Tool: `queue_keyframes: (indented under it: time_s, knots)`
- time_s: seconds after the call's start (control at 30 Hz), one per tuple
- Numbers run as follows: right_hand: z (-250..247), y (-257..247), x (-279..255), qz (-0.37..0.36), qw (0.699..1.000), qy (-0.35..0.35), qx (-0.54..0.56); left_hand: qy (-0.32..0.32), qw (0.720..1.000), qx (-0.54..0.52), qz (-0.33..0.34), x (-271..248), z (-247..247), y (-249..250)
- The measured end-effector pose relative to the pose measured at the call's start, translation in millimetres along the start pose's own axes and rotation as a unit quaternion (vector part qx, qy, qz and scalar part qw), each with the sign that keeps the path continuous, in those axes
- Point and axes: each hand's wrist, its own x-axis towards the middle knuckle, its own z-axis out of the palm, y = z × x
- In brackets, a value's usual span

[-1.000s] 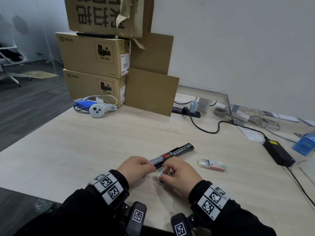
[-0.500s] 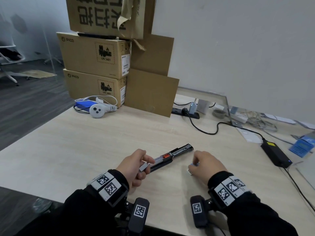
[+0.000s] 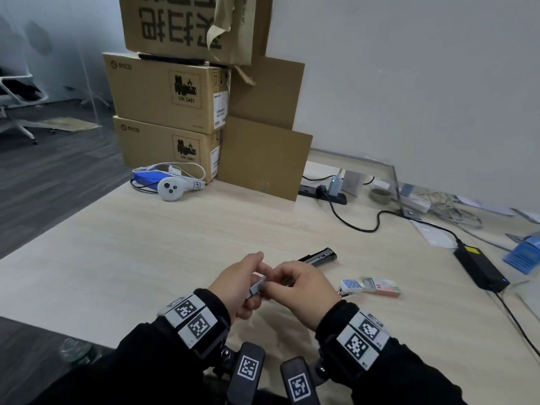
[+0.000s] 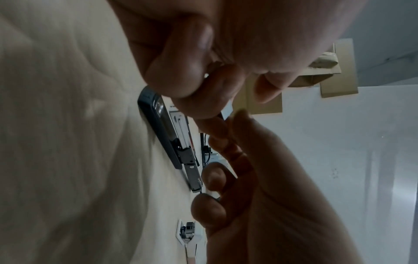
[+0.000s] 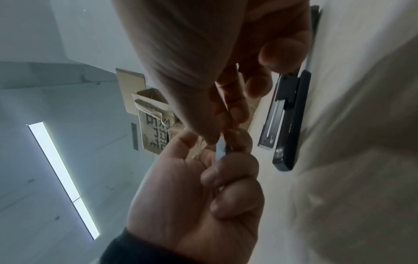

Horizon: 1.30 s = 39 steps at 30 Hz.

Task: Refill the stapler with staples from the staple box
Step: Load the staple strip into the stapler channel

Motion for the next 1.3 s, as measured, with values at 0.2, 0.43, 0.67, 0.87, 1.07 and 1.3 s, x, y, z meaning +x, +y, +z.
queue_keyframes:
  time_s: [0.2,0.43,0.67,0.87,1.07,1.3]
  knots:
    - [9,0,4,0.022,0.998,-0.009,0.058,-0.001,1.000,0.016,0.004,1,-5,1]
    - [3,-8,5,0.033,0.993,-0.023,0.110,0.007,0.999,0.031,0.007,3,-4,3]
    - [-40,19,41,0.137,0.985,0.075,0.074,0.100,0.979,0.160,0.078,13,-27,-2]
    - [-43,26,60,0.143,0.984,0.022,-0.105,0.091,0.942,0.310,0.089,21,-25,-5]
    - [-40,26,67,0.151,0.976,-0.005,-0.158,0.082,0.941,0.318,0.079,21,-24,-6]
    - [-39,30,70,0.158,0.971,-0.008,-0.181,0.087,0.941,0.318,0.076,24,-26,-9]
